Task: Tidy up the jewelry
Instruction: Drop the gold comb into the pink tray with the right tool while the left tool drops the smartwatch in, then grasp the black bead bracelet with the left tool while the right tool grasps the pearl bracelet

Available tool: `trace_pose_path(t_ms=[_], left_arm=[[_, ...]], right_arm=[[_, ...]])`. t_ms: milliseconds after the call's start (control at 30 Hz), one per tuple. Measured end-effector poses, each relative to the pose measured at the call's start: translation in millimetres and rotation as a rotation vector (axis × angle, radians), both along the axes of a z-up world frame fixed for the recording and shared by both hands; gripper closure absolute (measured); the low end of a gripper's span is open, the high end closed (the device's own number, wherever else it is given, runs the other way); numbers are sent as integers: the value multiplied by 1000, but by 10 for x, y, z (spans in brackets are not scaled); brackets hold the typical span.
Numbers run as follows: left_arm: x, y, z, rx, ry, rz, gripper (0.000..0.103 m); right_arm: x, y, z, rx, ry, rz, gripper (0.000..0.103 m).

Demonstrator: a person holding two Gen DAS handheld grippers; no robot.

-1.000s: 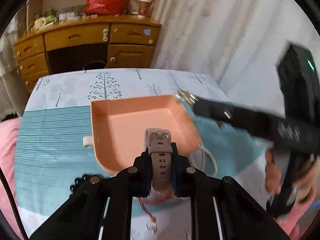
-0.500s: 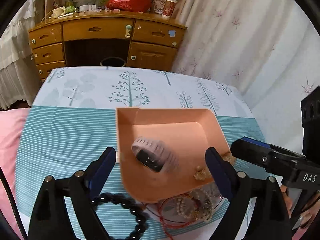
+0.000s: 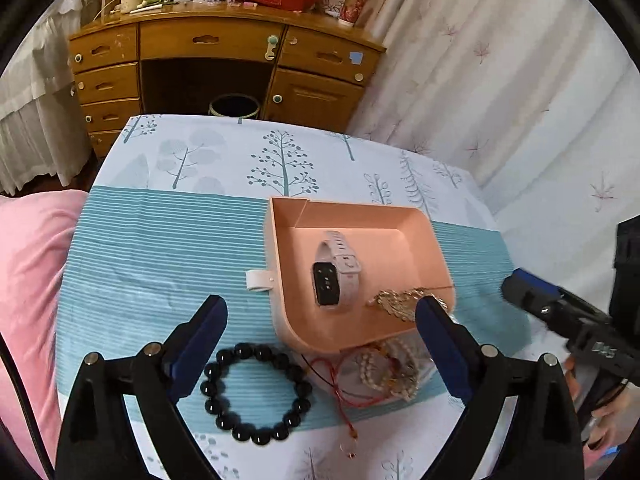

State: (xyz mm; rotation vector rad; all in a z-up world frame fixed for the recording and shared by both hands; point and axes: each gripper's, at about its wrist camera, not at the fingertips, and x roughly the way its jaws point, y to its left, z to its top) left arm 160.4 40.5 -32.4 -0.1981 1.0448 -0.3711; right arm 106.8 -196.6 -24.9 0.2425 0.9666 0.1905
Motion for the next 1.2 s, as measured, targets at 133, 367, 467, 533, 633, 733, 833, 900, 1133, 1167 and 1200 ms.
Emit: trace_pose_path(t_ms=[133,367,467,533,633,733,833,900,1133,1167,1200], left_arm=[[-85,2,81,80,-17,-39,9],[63,269,-132,207,92,21,9],[190,431,-328,202,175,53,9],[235,483,-466,237,213,59,9],[309,513,-638,294,248,86,9],[357,525,-765,274,287,66,9],[364,491,-827,292,292,56,9],[365,466,-848,306,286,46,9],[370,452,-892,296,286,36,9],[370,455,-892,296,283,37,9],[365,463,-894,294,281,37,9]], right_arm=[[-4,-96,-79,-3,58,-26,28],[32,-213,-253,26,130,-46,28],[69,-230,-331,29,150,-47,28],[100,-245,-408,26,183,-49,28],[143,-255,-536,1,229,-51,28],[180,-243,-652,4,272,-28,28],[204,-238,-774,-8,314,-12,28],[208,-257,-807,-49,325,-36,28],[183,-307,-922,-182,367,-83,32],[183,-309,-928,-185,371,-85,34],[182,-313,-935,-190,369,-87,36]])
